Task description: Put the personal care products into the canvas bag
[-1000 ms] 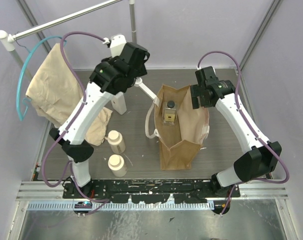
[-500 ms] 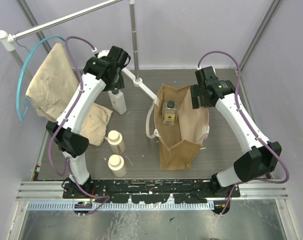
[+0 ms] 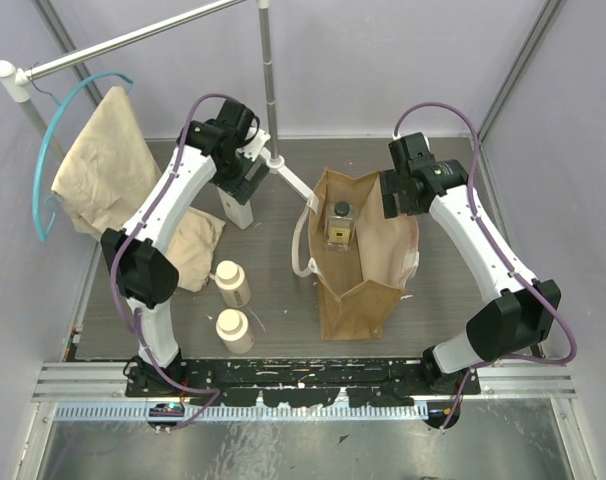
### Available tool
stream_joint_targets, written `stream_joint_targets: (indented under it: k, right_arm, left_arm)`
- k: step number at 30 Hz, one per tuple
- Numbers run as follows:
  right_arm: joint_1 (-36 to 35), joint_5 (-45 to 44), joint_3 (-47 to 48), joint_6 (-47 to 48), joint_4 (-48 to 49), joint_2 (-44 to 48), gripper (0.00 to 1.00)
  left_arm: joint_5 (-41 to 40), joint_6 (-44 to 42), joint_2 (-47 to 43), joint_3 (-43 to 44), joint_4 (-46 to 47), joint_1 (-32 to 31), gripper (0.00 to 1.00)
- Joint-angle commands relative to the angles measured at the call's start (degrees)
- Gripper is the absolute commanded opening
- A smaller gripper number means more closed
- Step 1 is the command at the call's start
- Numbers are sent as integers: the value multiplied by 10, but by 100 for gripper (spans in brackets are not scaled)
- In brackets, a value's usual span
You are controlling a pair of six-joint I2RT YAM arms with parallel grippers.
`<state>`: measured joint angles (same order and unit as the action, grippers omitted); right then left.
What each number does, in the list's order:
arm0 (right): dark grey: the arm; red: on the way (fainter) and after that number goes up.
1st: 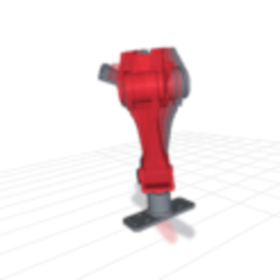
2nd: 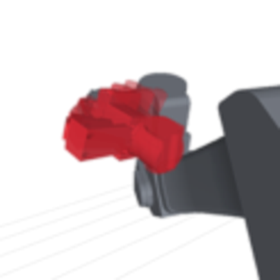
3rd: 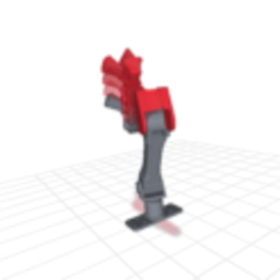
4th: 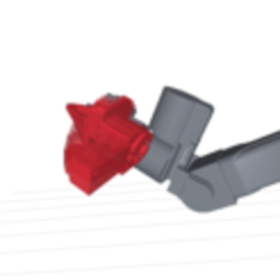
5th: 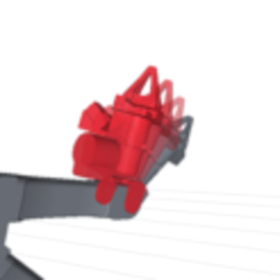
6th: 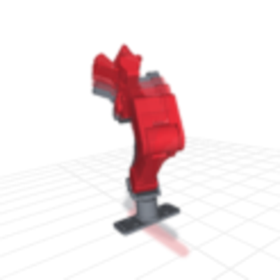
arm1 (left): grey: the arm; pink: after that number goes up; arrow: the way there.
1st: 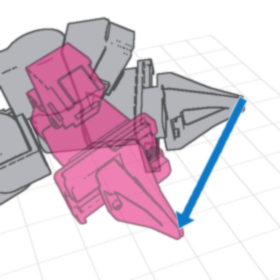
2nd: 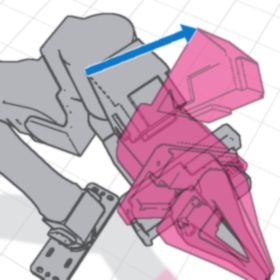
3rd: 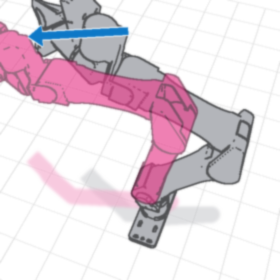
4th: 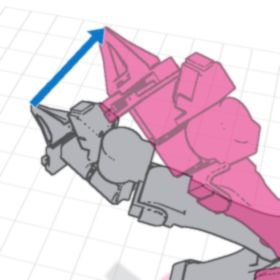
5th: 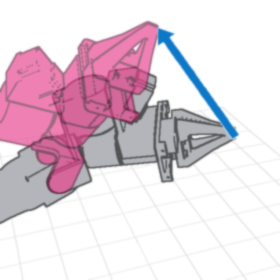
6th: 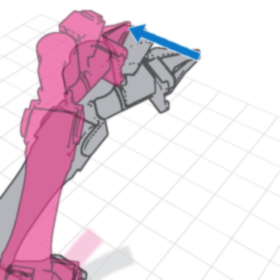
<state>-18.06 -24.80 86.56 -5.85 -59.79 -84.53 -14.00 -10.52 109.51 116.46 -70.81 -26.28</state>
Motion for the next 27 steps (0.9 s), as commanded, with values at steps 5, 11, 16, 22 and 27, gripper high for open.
stream_joint_targets:
  k: [5, 11, 16, 22, 27]
  right_arm:
    - [-2, -2, 23, 0, 16, -3, 100]
    - [-2, -8, 40, -4, 6, -19, 100]
    - [-2, -2, 61, -12, -4, -37, 100]
    - [-3, 0, 73, -22, -8, -48, 100]
    - [-2, -3, 71, -30, -11, -49, 100]
  left_arm:
    - [110, -120, 43, 62, -13, 61, 98]
    - [133, -159, 56, 52, -20, 74, 98]
    - [163, -176, 75, 57, -23, 78, 98]
    - [173, -182, 106, 65, -8, 79, 98]
    - [164, -179, 125, 58, 25, 81, 98]
